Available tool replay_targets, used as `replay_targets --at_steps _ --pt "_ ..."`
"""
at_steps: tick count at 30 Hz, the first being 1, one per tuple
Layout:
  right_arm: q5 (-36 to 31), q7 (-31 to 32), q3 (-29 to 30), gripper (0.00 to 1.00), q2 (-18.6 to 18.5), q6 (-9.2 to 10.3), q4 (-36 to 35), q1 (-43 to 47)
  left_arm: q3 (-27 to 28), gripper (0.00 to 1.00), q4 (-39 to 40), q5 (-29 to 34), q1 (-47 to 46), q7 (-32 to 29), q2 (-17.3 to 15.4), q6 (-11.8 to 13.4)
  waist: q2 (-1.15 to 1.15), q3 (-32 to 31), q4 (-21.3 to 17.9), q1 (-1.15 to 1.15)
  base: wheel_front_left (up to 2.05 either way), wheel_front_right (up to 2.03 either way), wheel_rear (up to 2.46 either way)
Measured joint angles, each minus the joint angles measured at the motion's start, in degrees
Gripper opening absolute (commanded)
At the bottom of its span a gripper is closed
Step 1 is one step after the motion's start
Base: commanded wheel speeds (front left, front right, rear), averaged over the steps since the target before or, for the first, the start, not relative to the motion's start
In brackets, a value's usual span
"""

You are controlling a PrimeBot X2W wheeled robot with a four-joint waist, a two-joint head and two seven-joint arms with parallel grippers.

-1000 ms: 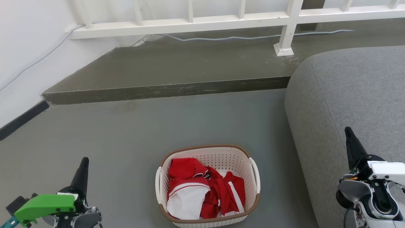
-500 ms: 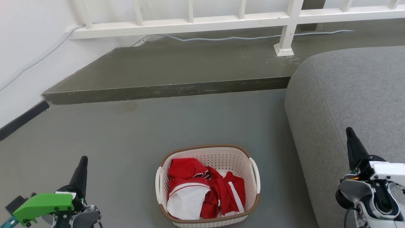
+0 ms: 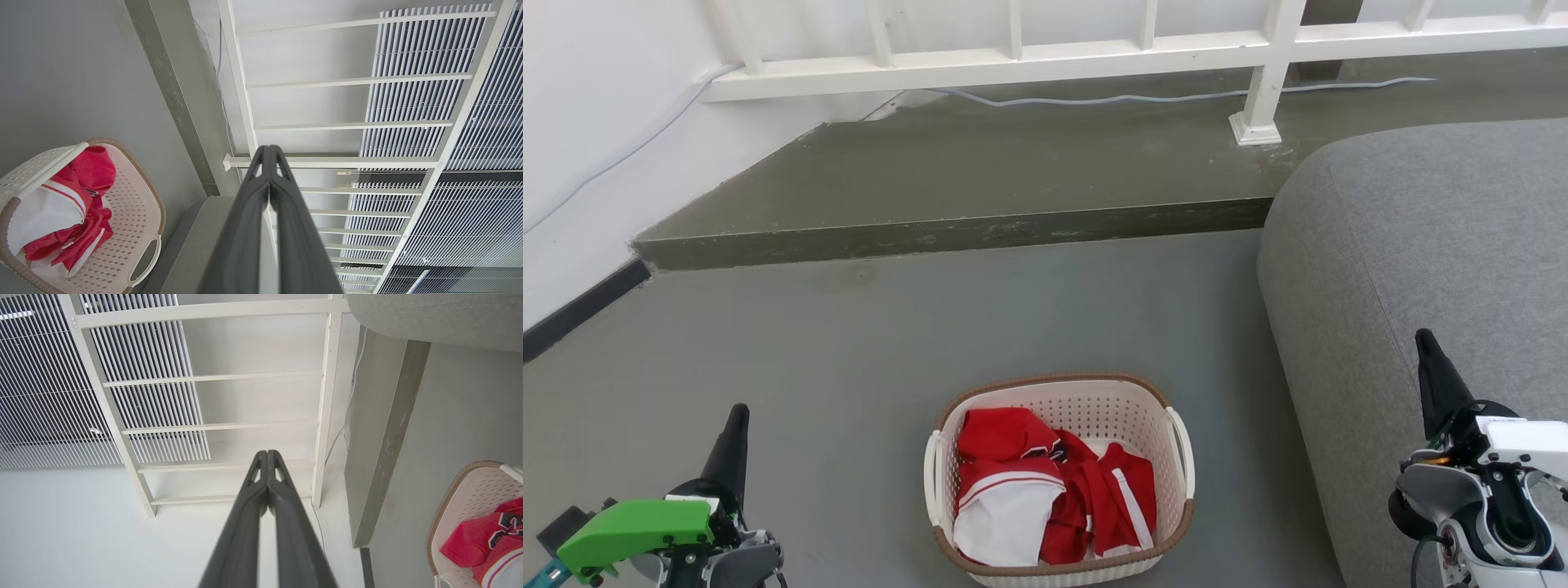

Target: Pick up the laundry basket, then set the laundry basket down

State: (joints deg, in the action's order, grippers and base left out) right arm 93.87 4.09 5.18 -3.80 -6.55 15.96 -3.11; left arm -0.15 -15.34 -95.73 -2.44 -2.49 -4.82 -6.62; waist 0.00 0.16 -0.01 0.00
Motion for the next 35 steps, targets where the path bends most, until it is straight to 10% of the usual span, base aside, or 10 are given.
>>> replay_targets --at_steps 35 --pt "0.0 0.1 0.1 0.0 0.0 -0.15 0.2 0.0 0.1 0.0 -0.5 0.0 -0.2 -0.3 0.0 -0.3 0.0 0.0 0.0 0.0 0.0 0.0 0.0"
